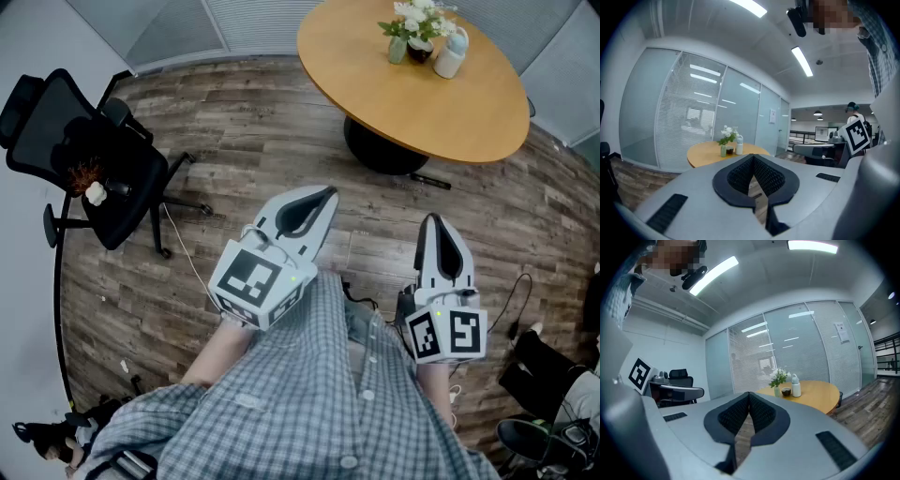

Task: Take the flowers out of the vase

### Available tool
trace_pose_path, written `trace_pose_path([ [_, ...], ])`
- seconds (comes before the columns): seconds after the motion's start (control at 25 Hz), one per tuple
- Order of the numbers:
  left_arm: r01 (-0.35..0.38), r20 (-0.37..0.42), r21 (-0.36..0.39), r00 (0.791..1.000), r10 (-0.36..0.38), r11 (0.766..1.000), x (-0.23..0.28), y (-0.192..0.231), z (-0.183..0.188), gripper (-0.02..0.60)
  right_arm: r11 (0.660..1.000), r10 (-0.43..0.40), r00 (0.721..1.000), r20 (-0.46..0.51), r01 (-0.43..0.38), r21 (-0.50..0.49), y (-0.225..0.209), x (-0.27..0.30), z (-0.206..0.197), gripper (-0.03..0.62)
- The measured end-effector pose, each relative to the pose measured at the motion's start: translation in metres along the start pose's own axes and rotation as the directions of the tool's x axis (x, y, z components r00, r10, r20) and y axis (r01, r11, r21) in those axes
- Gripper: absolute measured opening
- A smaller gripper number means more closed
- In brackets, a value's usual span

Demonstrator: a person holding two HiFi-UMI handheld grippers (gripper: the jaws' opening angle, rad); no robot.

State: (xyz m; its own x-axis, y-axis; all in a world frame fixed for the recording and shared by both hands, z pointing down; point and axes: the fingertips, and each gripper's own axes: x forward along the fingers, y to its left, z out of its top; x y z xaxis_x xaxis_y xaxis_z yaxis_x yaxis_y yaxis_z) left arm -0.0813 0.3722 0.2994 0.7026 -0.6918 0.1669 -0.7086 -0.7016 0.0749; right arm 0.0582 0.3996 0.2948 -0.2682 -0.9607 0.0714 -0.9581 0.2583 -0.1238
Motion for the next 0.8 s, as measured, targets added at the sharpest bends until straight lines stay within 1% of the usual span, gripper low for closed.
trace_pose_path([
  [0.32,0.004,0.004,-0.004,1.0,-0.004,1.0,0.004,-0.012,0.001,0.008,1.0,0.002,1.0,-0.003,-0.002,0.0,-0.007,-0.008,-0.001,0.011],
  [0.6,-0.001,0.001,-0.005,1.0,0.001,1.0,-0.001,-0.018,-0.001,0.008,0.999,-0.002,1.0,0.004,0.002,0.034,-0.01,-0.015,-0.002,0.011],
  [0.8,-0.013,-0.003,-0.008,1.0,0.013,1.0,-0.003,-0.017,-0.002,0.008,0.998,-0.015,1.0,-0.01,0.016,0.058,-0.016,-0.017,-0.007,0.011],
])
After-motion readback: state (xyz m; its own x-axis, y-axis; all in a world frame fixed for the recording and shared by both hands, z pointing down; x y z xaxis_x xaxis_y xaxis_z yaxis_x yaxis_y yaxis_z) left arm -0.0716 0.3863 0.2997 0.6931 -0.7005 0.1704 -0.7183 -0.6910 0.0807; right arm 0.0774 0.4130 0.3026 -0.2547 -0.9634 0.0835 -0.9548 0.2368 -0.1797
